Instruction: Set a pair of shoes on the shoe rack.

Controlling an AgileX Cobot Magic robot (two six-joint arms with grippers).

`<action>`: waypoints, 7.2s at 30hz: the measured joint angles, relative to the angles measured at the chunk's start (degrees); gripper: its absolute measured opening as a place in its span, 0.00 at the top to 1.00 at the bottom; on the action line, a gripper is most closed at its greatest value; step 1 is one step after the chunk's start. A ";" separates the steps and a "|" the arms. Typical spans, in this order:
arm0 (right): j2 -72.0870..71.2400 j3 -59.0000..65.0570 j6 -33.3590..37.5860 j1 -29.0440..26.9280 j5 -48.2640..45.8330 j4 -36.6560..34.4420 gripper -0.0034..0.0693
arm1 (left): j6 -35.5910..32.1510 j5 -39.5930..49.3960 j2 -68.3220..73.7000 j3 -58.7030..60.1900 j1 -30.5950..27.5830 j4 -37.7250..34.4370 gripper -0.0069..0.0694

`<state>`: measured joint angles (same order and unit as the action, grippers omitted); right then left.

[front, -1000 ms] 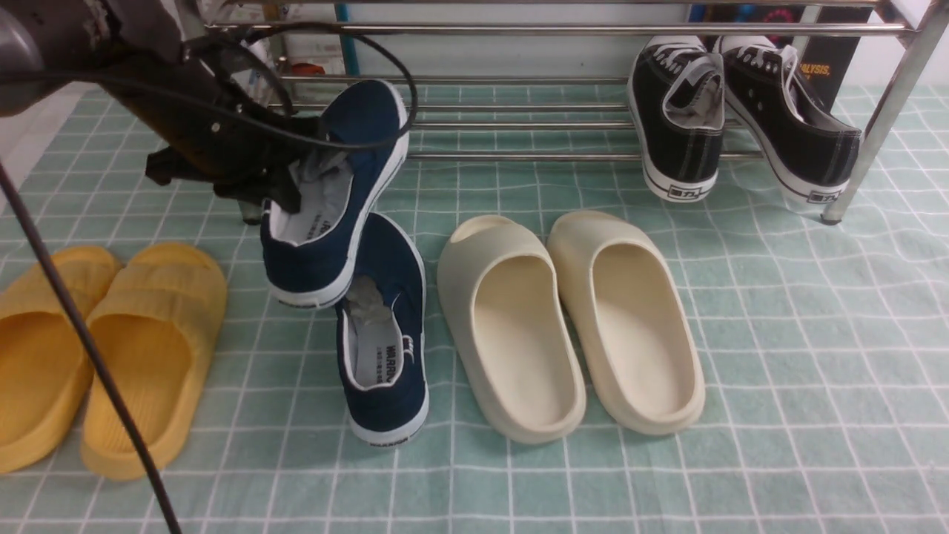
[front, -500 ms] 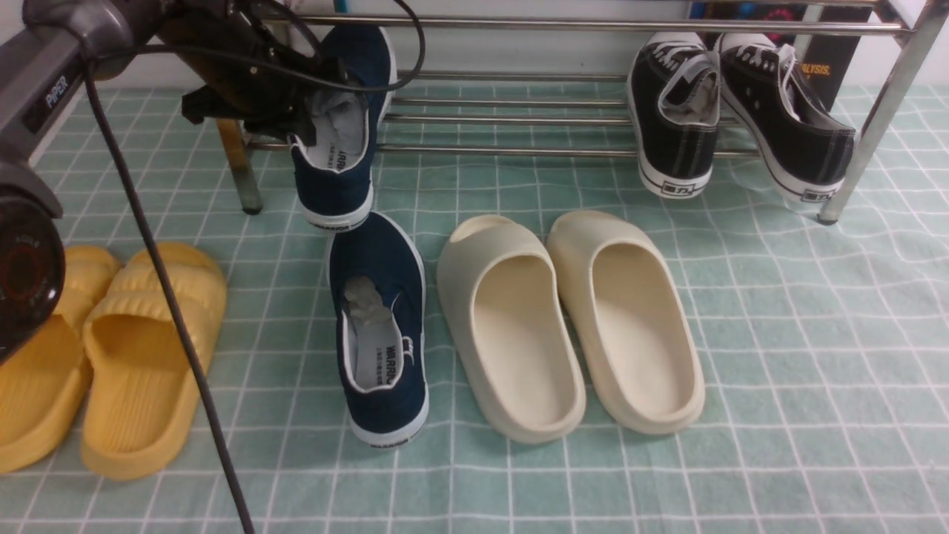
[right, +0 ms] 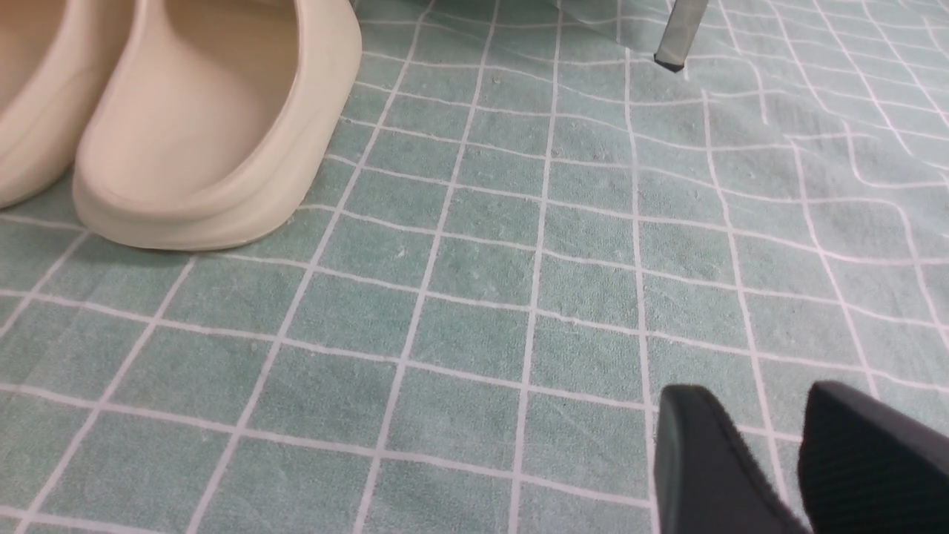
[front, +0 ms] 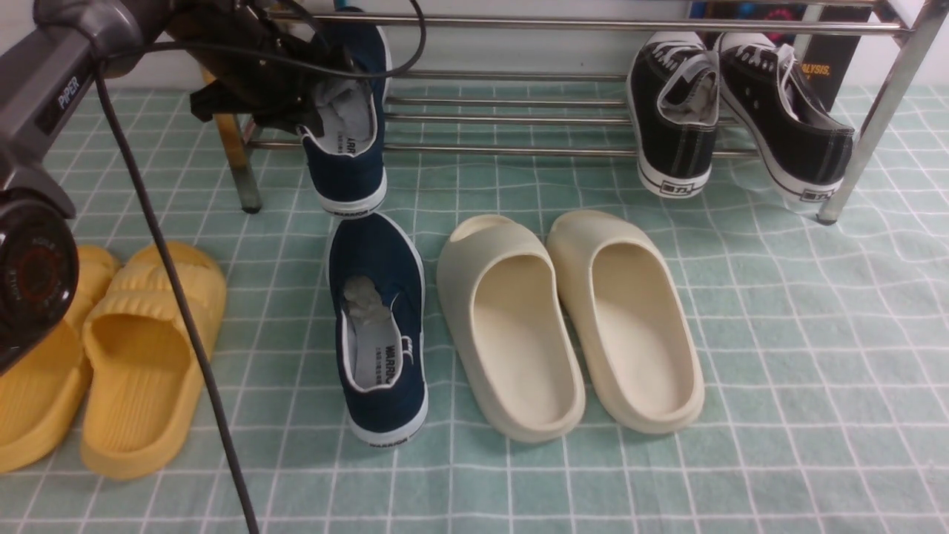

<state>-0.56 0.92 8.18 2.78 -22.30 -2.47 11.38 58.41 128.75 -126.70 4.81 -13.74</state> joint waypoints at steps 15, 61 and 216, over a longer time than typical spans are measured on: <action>0.00 0.00 0.00 0.00 0.00 0.00 0.62 | -9.30 -8.53 3.14 -0.76 2.01 -2.03 0.90; 0.00 0.00 0.00 0.00 0.00 0.00 0.62 | -3.60 -3.53 -1.83 -1.52 2.98 -0.36 0.53; 0.00 0.00 0.06 0.00 0.00 0.03 0.62 | 12.75 -10.90 -72.31 64.55 10.30 27.77 0.93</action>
<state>-0.56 0.92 8.24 2.78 -22.30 -2.44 24.13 47.51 56.44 -62.15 15.11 14.03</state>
